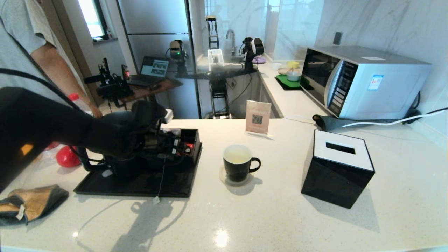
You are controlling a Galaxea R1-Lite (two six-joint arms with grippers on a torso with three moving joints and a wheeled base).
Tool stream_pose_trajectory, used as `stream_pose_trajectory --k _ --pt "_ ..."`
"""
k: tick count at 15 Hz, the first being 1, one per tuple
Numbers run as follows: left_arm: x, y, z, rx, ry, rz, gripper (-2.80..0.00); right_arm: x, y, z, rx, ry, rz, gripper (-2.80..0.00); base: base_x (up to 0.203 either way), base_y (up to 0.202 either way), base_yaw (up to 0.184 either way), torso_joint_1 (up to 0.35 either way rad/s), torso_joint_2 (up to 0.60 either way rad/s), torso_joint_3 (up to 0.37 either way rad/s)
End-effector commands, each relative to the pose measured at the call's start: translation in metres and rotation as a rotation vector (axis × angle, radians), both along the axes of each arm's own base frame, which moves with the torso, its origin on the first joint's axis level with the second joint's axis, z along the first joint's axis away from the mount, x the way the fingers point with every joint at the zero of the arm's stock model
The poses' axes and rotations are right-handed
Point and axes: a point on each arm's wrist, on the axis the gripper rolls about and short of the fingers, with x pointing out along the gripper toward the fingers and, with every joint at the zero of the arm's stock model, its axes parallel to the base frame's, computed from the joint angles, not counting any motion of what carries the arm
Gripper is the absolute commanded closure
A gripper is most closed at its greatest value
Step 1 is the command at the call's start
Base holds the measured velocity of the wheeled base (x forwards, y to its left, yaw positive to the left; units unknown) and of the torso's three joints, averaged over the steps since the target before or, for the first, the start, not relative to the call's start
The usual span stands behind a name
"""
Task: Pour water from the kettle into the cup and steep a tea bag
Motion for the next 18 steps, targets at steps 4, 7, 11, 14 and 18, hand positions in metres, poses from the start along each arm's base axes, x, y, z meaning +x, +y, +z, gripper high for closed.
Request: stream_pose_trajectory --k 4,7,11,14,18 --pt "0.0015 -0.0006 -0.0062 0.002 0.014 0.001 -2.8 0.0001 0.0 0.0 0.0 0.002 0.0 0.0 0.0 0.0 0.0 0.0 0.0 0.0" --pt "0.0022 -0.0008 -0.0085 0.003 0.019 0.001 -2.8 0.0001 0.0 0.0 0.0 0.002 0.001 0.0 0.0 0.0 0.0 0.0 0.0 0.0" --pt "0.0069 -0.0019 -0.0114 0.0 -0.009 0.001 0.0 0.0001 0.0 0.0 0.0 0.002 0.002 0.0 0.0 0.0 0.0 0.0 0.0 0.0" --pt "0.0074 -0.0021 -0.0116 -0.006 -0.009 0.002 0.0 0.0001 0.0 0.0 -0.001 0.002 0.0 0.0 0.0 0.0 0.0 0.0 0.0 0.0" --pt "0.0073 -0.0027 -0.0116 -0.006 -0.009 0.0 0.0 0.0001 0.0 0.0 0.0 0.002 0.001 0.0 0.0 0.0 0.0 0.0 0.0 0.0"
